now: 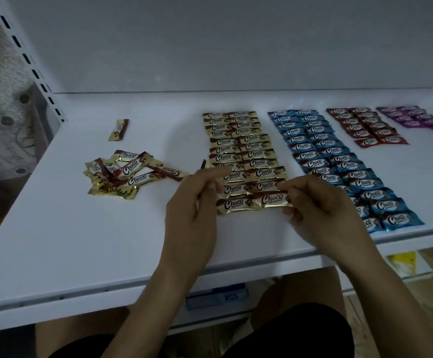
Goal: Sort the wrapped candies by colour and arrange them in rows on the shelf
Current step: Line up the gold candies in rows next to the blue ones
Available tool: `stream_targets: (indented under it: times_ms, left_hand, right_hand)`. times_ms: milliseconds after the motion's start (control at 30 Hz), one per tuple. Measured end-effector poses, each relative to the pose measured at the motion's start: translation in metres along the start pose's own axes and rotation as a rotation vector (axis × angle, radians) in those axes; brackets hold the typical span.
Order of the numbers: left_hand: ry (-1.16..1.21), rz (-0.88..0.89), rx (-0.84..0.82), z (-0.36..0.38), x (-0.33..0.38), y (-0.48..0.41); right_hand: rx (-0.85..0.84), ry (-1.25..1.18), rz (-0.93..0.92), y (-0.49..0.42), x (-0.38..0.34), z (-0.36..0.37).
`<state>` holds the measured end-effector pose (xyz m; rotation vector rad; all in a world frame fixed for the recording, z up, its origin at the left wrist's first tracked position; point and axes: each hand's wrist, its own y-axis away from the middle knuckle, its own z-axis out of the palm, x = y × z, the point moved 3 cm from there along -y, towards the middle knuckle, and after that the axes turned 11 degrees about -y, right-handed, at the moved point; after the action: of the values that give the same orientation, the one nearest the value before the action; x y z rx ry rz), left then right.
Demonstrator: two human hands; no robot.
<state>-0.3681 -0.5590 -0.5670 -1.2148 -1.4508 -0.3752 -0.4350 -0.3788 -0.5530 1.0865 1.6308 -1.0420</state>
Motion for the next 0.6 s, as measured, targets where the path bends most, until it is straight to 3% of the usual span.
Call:
stream_targets:
  times_ms: [133, 200, 367, 600]
  left_hand:
    - [-0.598, 0.160, -0.072, 0.014, 0.004, 0.006]
    - [-0.778, 0.193, -0.088, 0.017, 0.005, 0.009]
    - [-0.919, 0.225, -0.099, 0.023, 0.004, 0.008]
    - [-0.878, 0.237, -0.085, 0.022, 0.002, 0.009]
  right_hand:
    - [-0.004, 0.195, -0.038, -0.011, 0.005, 0.000]
    - [-0.005, 0.313, -0.031, -0.013, 0.009, 0.001]
    - [0.052, 0.567, -0.108, -0.015, 0.014, -0.001]
    - [0.211, 0.627, -0.268, -0.008, 0.012, -0.002]
